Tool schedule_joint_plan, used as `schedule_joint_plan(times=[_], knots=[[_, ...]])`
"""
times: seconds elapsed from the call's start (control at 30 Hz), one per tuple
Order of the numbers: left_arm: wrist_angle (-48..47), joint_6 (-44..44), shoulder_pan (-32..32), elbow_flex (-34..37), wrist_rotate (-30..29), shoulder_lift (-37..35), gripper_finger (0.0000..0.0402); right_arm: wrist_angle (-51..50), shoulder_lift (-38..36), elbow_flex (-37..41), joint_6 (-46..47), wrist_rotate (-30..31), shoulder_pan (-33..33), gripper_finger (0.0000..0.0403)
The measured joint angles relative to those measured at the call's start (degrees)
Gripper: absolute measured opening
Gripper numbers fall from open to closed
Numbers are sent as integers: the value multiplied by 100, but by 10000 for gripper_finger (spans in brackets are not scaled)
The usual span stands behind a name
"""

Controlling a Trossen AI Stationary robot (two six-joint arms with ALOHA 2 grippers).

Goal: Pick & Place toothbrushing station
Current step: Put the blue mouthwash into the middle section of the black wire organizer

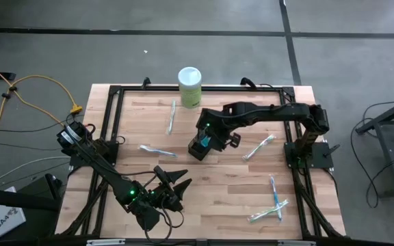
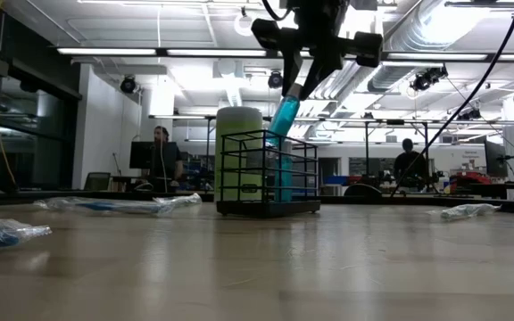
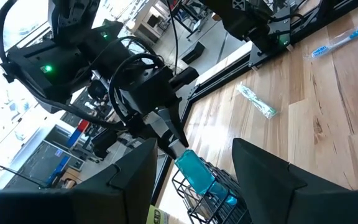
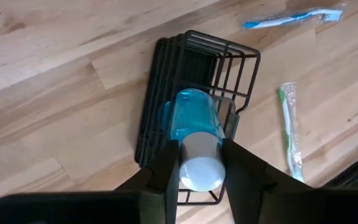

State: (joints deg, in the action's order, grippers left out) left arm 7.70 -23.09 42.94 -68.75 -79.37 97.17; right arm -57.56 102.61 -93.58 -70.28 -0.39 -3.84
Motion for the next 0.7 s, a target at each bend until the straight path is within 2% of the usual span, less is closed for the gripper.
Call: schedule_joint_plan(times=[0.23, 0.7], knots=[[-2, -48, 0, 0, 0, 0, 200, 103, 0, 0, 0, -318, -161, 89], [-5, -108, 0, 2, -31, 0, 200, 129, 387, 4, 3, -451, -231, 89]])
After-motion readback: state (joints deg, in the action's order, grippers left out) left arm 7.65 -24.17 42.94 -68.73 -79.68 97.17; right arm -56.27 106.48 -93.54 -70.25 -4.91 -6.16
